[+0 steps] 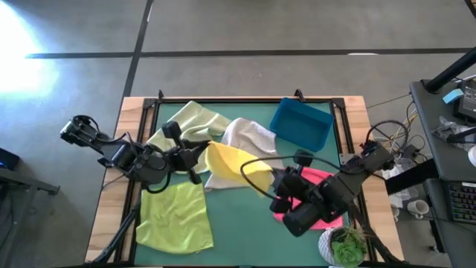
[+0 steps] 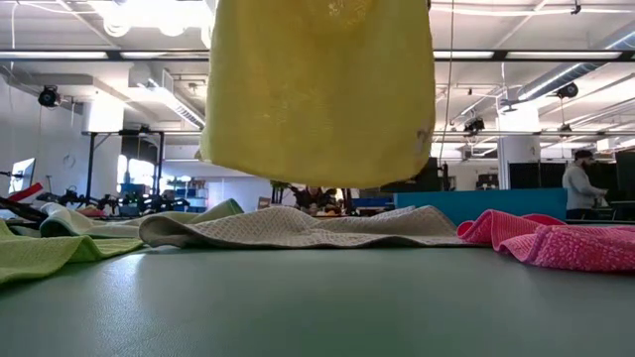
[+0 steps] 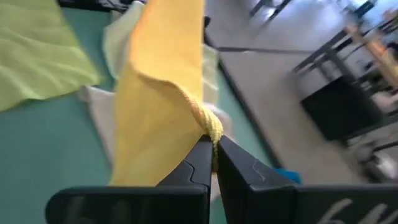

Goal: Fold microfiber towels
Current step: Fold the yellow microfiber cloth

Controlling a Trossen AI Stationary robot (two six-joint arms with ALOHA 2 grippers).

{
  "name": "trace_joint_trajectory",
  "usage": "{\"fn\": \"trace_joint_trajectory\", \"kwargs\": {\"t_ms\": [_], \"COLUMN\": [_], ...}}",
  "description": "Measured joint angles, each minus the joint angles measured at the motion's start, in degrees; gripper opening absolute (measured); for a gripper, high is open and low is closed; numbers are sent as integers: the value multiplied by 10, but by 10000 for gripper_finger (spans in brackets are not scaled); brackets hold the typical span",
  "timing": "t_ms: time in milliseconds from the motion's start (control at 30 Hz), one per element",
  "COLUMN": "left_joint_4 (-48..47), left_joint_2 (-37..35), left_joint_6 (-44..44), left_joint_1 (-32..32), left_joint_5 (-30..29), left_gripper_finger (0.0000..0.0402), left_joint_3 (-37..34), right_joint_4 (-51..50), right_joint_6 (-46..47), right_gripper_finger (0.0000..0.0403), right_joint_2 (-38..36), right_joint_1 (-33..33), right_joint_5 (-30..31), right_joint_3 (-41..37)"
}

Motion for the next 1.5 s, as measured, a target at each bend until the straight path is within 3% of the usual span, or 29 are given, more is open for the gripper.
{"fn": "trace_joint_trajectory", "kwargs": {"t_ms": [300, 400, 567, 733, 1067, 1333, 1500], "left_joint_4": [-40, -82, -131, -127, -118, -120, -120], "left_joint_2": [4, 3, 9, 17, 22, 15, -11], "left_joint_6": [-150, -231, -388, -417, -442, -324, -252], "left_joint_1": [5, 4, -1, -15, -27, -17, -4], "left_joint_5": [97, 143, 285, 346, 341, 240, 203], "left_gripper_finger": [0, 0, 0, 0, 0, 0, 0], "left_joint_3": [-1, -1, -1, -1, 12, 14, 14], "right_joint_4": [0, 0, 26, 41, 51, 0, 1], "right_joint_6": [-141, -143, -141, -113, -83, -92, -147], "right_gripper_finger": [8, 8, 9, 8, 9, 9, 9], "right_joint_2": [-3, -3, -3, -3, -3, -3, -3], "right_joint_1": [-20, -13, 18, 59, 91, 53, 33], "right_joint_5": [21, 13, -29, -45, -37, 23, 87], "right_joint_3": [-13, -13, -23, -31, -32, -43, -46]}}
